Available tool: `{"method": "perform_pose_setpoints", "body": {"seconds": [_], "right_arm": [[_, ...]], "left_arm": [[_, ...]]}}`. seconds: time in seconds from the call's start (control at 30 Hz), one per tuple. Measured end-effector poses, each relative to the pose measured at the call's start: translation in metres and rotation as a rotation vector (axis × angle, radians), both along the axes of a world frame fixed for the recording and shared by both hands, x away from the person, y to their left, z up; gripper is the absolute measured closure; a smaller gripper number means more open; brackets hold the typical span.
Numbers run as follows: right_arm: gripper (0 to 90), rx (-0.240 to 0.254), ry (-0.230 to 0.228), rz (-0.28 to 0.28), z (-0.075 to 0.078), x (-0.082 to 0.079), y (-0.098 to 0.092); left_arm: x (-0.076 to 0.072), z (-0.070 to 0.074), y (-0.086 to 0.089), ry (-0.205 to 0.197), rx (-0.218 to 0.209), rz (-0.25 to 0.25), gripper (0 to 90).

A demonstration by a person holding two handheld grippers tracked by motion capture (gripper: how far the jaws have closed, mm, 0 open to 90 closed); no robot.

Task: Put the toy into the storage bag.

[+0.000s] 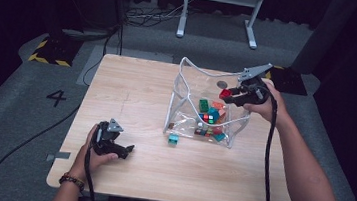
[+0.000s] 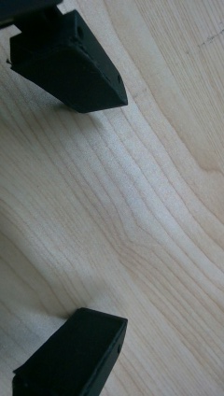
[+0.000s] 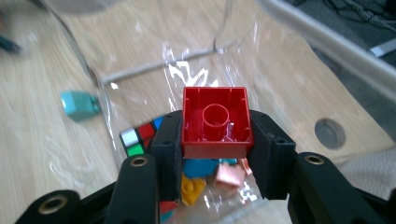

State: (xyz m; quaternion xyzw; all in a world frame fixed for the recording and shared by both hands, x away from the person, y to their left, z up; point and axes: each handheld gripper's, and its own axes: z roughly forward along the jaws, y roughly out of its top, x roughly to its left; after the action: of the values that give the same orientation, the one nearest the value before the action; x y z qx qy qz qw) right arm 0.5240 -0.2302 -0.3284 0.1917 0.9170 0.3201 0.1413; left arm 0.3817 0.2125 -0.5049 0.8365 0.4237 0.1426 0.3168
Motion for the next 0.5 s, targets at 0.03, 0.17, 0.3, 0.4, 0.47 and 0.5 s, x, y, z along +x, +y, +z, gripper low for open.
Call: {"method": "perform_pose_setpoints", "body": {"seconds": [0.03, 0.17, 0.3, 0.4, 0.47, 0.5], "right_arm": [[59.3, -0.027, 0.003, 0.004, -0.0011, 0.0006, -0.0003], [59.3, -0.124, 0.035, 0.000, -0.0050, 0.0026, -0.0014], [59.3, -0.196, 0.052, 0.002, -0.0065, 0.0037, -0.0005], [59.2, -0.237, 0.060, -0.005, -0.0044, 0.0036, 0.0005], [59.3, -0.280, 0.073, -0.017, -0.0002, 0.0040, 0.0017], [59.2, -0.303, 0.070, -0.024, 0.0004, 0.0036, 0.0028]], "left_arm": [[0.0000, 0.0000, 0.0000, -0.001, 0.000, 0.000, 0.2], [0.0000, 0.0000, 0.0000, -0.001, 0.000, 0.000, 0.2], [0.0003, 0.0001, 0.0003, -0.004, 0.003, -0.004, 0.2], [0.0005, 0.0000, 0.0003, -0.006, 0.003, -0.005, 0.2], [0.0003, 0.0001, 0.0003, -0.004, 0.003, -0.003, 0.2], [0.0002, 0.0001, 0.0002, -0.004, 0.003, -0.002, 0.2]]}}
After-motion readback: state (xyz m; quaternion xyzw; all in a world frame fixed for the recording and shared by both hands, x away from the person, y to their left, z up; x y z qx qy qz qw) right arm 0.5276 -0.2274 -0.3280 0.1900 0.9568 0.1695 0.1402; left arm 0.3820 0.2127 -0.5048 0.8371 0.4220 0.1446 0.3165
